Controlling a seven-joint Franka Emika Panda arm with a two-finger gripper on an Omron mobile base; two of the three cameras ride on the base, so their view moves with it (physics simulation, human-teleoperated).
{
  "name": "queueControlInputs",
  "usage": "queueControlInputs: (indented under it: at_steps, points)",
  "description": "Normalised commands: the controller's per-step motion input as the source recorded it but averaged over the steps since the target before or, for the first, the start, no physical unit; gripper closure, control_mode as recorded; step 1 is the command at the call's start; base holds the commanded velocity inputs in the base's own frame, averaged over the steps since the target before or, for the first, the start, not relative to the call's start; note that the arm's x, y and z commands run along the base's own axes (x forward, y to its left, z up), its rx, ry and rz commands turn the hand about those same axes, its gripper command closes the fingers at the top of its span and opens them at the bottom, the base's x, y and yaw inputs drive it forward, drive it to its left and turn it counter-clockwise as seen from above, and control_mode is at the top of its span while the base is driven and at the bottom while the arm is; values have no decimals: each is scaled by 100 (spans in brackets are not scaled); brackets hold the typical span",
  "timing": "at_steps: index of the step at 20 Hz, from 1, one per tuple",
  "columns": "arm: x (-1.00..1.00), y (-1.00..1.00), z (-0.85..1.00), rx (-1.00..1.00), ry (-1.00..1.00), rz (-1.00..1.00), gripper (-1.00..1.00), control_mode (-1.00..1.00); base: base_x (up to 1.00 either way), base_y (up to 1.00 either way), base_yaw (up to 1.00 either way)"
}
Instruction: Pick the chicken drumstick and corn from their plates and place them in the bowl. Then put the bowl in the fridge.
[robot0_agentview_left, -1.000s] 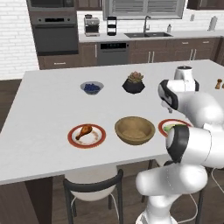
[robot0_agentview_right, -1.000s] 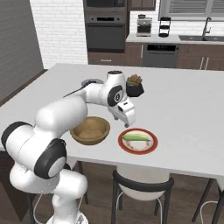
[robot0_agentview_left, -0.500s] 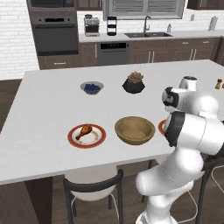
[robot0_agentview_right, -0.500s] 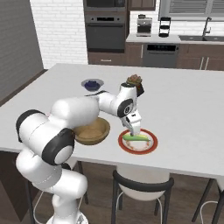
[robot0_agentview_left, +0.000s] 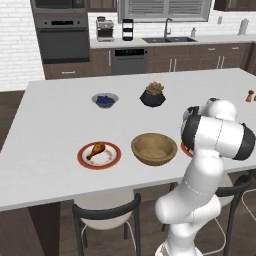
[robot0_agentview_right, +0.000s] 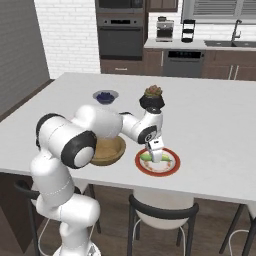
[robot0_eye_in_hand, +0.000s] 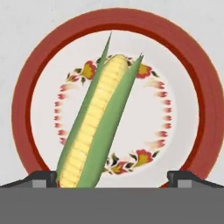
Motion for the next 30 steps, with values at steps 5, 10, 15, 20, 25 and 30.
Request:
queueControlInputs:
  at_steps: [5, 10, 15, 20, 25, 30]
  points:
    - [55, -1, -31, 0, -1, -11, -100, -100, 0, 0, 0]
    - [35, -1, -33, 0, 0, -6, -100, -100, 0, 0, 0]
    - [1, 0, -32, 0, -1, -5, -100, -100, 0, 0, 0]
    - [0, 0, -44, 0, -2, -8, -100, -100, 0, 0, 0]
    - [-22, 0, -29, 0, 0, -6, 100, -100, 0, 0, 0]
    - [-51, 4, 1, 0, -1, -3, 100, -100, 0, 0, 0]
